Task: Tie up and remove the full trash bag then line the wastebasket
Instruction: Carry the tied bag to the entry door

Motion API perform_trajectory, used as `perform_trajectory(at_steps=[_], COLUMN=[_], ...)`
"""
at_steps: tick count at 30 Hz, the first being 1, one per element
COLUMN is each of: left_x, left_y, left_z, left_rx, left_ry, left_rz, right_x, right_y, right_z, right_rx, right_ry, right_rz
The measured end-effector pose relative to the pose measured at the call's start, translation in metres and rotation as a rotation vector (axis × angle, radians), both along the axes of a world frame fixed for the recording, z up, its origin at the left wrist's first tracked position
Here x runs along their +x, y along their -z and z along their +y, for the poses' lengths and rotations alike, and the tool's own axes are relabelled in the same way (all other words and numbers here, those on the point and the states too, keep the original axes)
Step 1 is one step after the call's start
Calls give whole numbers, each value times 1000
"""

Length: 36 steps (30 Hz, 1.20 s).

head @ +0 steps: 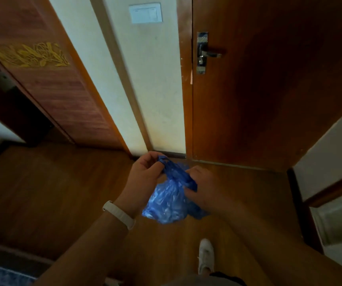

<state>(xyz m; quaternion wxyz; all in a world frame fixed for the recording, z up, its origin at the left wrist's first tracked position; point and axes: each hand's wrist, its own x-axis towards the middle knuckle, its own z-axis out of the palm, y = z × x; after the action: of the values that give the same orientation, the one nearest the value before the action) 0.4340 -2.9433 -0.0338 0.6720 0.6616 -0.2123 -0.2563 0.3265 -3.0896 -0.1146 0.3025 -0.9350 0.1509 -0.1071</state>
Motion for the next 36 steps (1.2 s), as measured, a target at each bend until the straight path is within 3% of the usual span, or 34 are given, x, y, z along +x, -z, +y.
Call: perform_trajectory(at_steps=[13,36], left_x=[105,397], left_y=[-15,89], left_z=[-127,-198], left_rx=[62,68], left_ry=[-128,-152], left_rz=[-68,189], right_x=[126,406], right_y=[-1,81], right_z=[-130,-219], right_rx=[-1,37], right_ry=[-143,-206], right_rz=[-78,119])
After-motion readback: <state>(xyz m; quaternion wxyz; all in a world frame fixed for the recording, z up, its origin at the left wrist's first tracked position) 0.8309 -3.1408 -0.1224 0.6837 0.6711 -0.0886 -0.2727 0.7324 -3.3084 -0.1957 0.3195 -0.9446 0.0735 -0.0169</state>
